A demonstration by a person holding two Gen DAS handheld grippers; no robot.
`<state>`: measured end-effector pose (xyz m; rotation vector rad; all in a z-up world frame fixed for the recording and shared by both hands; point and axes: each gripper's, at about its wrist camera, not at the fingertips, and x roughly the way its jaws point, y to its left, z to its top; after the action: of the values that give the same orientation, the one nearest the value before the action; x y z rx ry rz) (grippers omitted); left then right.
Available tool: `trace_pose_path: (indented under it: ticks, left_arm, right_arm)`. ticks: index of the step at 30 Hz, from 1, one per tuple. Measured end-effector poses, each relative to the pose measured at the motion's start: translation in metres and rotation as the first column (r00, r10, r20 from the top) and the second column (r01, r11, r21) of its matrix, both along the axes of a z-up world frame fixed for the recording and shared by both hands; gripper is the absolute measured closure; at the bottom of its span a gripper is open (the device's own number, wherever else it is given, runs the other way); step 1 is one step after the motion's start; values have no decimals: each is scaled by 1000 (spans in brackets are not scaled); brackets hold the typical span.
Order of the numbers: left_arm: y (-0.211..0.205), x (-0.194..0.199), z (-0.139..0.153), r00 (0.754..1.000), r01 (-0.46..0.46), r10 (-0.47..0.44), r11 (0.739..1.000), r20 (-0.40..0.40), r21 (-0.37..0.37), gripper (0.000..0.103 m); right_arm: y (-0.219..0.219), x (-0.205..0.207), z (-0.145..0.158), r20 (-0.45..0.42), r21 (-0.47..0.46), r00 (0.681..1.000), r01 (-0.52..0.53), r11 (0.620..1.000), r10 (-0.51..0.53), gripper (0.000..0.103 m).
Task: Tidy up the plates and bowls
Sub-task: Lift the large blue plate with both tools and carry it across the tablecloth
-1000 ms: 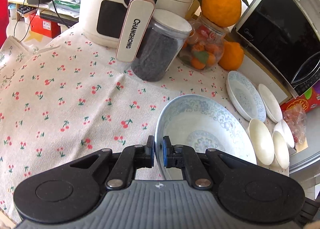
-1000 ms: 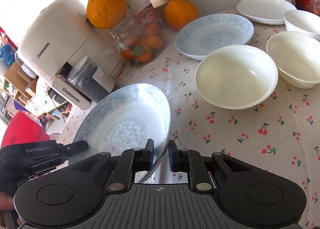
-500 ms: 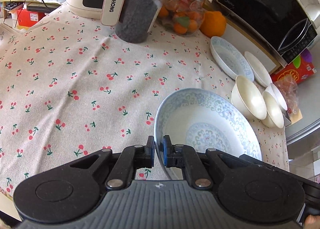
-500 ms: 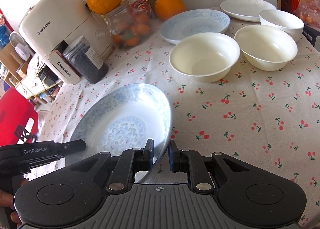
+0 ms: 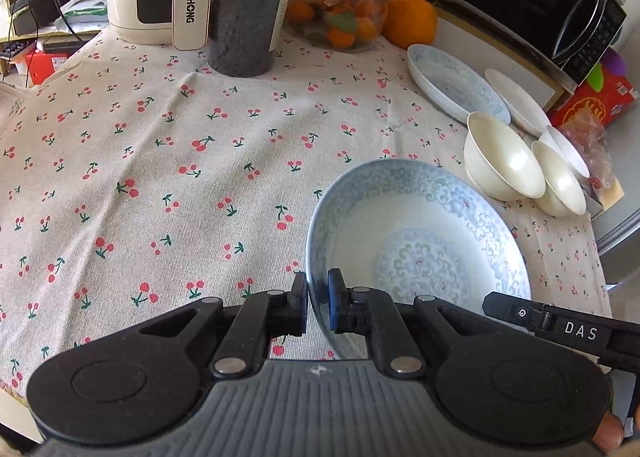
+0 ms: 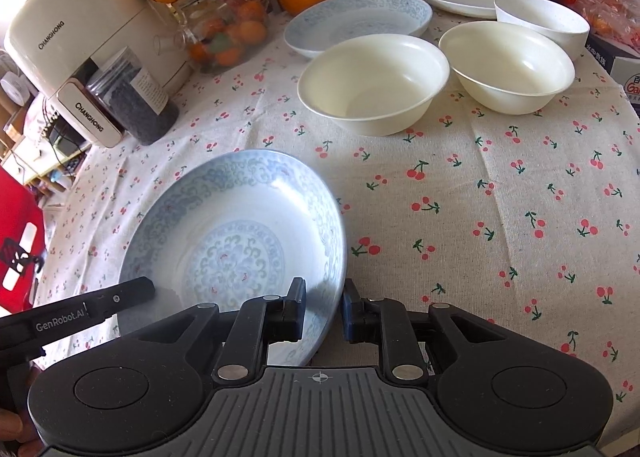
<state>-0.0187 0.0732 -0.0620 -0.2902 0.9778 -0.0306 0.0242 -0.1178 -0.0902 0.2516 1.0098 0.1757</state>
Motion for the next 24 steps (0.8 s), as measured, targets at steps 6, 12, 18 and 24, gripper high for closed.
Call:
trace_pose_path:
  ticks: [6, 12, 18, 24]
  left_arm:
    - [0, 1, 0, 1000, 2, -2, 1000, 2, 10, 94]
    - [-2, 2, 4, 999, -4, 2, 998, 34, 59, 94]
    - [-2, 3, 10, 998, -10, 4, 995, 65, 98, 93]
    - [1, 3, 12, 997, -20, 13, 995, 77, 97, 91]
  right_arm:
    - [1, 1, 1, -1, -6, 1000, -1, 1000, 1, 83]
    - [0, 0, 5, 33, -49, 999, 13, 999, -12, 83]
    - [-5, 1, 6, 35, -40, 999, 33, 999, -31, 83]
    - [-8, 1, 11, 57, -49, 998, 44, 998, -41, 83]
